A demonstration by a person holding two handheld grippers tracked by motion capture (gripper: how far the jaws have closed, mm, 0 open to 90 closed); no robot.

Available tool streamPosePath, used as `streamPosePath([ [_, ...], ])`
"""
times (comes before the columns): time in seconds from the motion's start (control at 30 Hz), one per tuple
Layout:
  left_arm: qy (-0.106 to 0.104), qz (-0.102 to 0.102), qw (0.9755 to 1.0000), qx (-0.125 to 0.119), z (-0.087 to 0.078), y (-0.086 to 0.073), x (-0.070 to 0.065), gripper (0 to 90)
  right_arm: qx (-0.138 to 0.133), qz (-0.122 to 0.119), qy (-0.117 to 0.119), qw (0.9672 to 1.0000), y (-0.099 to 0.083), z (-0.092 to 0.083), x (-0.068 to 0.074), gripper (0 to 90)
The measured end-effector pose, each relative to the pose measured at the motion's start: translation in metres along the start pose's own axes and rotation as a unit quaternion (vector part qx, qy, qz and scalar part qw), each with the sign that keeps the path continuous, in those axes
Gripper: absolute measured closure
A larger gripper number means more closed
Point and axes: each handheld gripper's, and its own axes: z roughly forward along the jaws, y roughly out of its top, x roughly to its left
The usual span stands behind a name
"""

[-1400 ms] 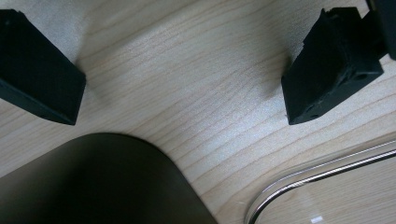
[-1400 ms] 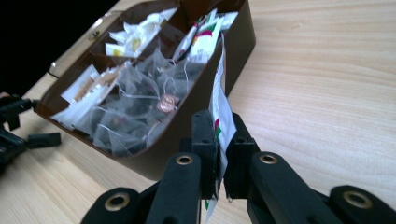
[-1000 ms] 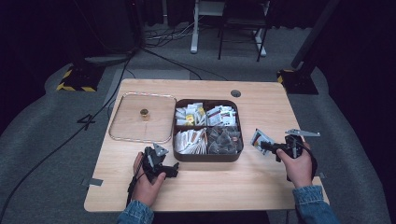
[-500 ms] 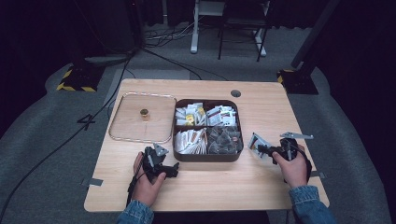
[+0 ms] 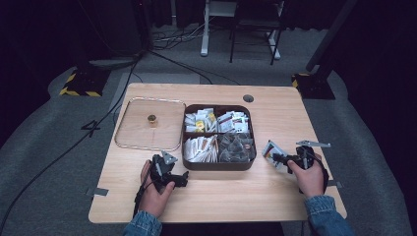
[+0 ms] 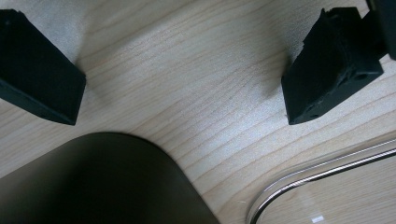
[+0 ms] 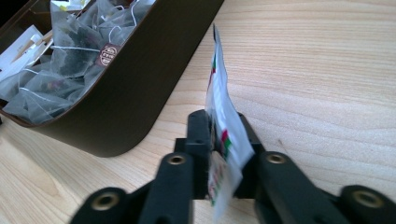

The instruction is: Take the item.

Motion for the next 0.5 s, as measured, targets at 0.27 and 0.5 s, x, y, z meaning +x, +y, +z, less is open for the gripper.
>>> streamPosePath([
  [0.27, 0.0, 0.0, 1.0, 0.0, 0.0, 0.0, 0.0, 0.1, -0.019, 0.009, -0.012, 0.9997, -0.001, -0.002, -0.006, 57.5],
  [0.5, 0.0, 0.0, 1.0, 0.0, 0.0, 0.0, 0.0, 0.1, -0.031, 0.02, -0.037, 0.9986, -0.002, -0.006, -0.016, 53.5],
])
